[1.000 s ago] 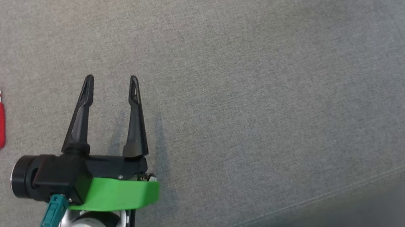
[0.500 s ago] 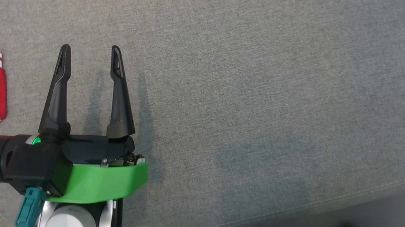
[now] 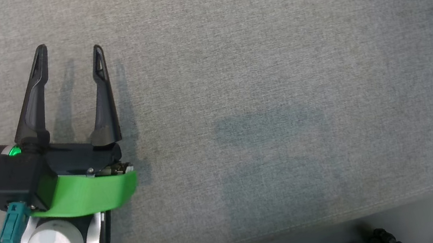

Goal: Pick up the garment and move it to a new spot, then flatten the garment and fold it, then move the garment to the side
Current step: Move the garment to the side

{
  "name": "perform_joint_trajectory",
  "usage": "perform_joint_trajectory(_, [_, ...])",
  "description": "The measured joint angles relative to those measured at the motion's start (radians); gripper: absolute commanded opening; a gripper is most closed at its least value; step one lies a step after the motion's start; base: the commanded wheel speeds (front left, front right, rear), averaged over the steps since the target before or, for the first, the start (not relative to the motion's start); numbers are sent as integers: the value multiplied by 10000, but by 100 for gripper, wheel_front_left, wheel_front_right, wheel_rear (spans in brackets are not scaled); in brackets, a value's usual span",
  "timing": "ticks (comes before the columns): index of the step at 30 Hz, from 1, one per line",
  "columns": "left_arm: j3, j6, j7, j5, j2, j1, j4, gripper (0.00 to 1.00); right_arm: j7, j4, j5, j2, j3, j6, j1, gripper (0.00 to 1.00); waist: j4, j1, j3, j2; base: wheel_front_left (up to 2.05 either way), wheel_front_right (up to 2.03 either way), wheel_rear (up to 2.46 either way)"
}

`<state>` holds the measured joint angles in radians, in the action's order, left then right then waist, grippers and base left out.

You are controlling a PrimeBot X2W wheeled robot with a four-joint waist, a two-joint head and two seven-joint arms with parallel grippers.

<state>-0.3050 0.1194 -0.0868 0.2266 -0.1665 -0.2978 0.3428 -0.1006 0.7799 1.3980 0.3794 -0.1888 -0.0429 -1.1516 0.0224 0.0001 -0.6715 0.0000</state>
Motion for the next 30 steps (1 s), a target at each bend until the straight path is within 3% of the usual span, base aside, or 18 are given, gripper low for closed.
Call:
perform_joint_trajectory(5, [25, 0, 69, -12, -61, 1, -23, 100, 165, 205, 23, -6, 102, -199, 47, 0, 494, 0, 23, 0, 0, 0, 0])
perform_joint_trajectory(12, [-121, 0, 245, -13, -73, 3, -67, 100, 245, 663, 21, 69, 128, -199, 201, 0, 1076, 0, 148, 0, 0, 0, 0])
perform_joint_trajectory(22, [-274, -2, 347, -17, -73, 3, -111, 100, 395, 1241, 2, 54, 134, -222, 799, 0, 1357, 0, 315, 0, 0, 0, 0])
perform_joint_trajectory(23, [-278, -2, 382, -23, -73, 3, -115, 100, 399, 1296, -15, 50, 90, -257, 821, 11, 1371, 0, 327, 0, 0, 0, 0])
perform_joint_trajectory(24, [-286, -2, 420, -23, -73, 3, -123, 100, 431, 1335, -46, 50, 69, -276, 848, 33, 1385, 0, 340, 0, 0, 0, 0])
perform_joint_trajectory(25, [-295, -2, 418, -23, -71, 3, -125, 100, 476, 1371, -81, 48, 36, -276, 878, 45, 1398, 0, 354, 0, 0, 0, 0])
perform_joint_trajectory(27, [-313, -2, 420, -23, -71, 3, -125, 100, 552, 1440, -224, 50, -84, -301, 949, 96, 1421, 0, 382, 0, 0, 0, 0])
perform_joint_trajectory(30, [-318, -2, 420, -23, -71, 3, -138, 100, 665, 1555, -351, 48, -128, -303, 987, 100, 1450, 0, 428, 0, 0, 0, 0])
